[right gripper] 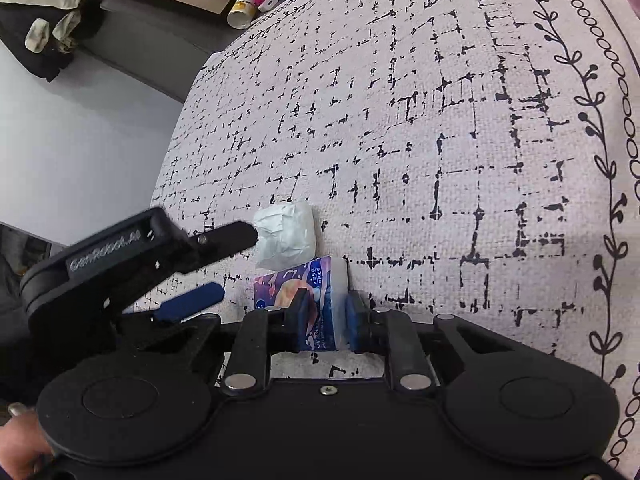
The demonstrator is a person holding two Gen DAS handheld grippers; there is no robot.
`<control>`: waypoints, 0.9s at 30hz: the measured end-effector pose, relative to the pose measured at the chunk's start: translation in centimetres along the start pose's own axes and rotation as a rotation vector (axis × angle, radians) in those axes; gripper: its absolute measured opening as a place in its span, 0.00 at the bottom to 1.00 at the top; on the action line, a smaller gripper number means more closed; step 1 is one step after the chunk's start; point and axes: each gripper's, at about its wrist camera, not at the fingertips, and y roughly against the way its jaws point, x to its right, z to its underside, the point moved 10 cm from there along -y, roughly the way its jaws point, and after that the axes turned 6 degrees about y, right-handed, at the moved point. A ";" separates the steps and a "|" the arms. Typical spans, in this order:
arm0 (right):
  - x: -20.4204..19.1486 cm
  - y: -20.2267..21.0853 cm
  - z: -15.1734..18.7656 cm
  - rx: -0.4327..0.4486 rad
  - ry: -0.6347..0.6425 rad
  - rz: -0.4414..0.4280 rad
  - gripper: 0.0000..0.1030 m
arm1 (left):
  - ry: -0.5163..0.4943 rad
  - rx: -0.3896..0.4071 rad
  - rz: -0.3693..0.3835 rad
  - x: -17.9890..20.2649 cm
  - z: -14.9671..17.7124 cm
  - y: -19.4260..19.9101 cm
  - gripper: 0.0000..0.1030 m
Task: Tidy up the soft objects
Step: 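Close the right tool on the tissue pack while the left tool grasps the white tissue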
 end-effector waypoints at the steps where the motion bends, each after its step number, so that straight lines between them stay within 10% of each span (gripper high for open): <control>1: 0.0 0.0 0.0 0.000 0.002 0.004 0.18 | -0.004 0.007 -0.004 0.1 -0.1 -0.1 0.70; 13: 0.6 0.7 -0.1 0.002 0.007 0.022 0.18 | -0.055 -0.042 0.011 2.6 1.7 -2.9 0.68; 17: 0.8 0.9 -0.3 0.008 0.008 0.022 0.18 | -0.070 -0.021 0.012 2.6 1.7 -2.7 0.45; 27: -0.5 2.3 0.0 0.034 0.046 0.000 0.16 | -0.067 0.035 -0.003 1.4 1.0 0.3 0.44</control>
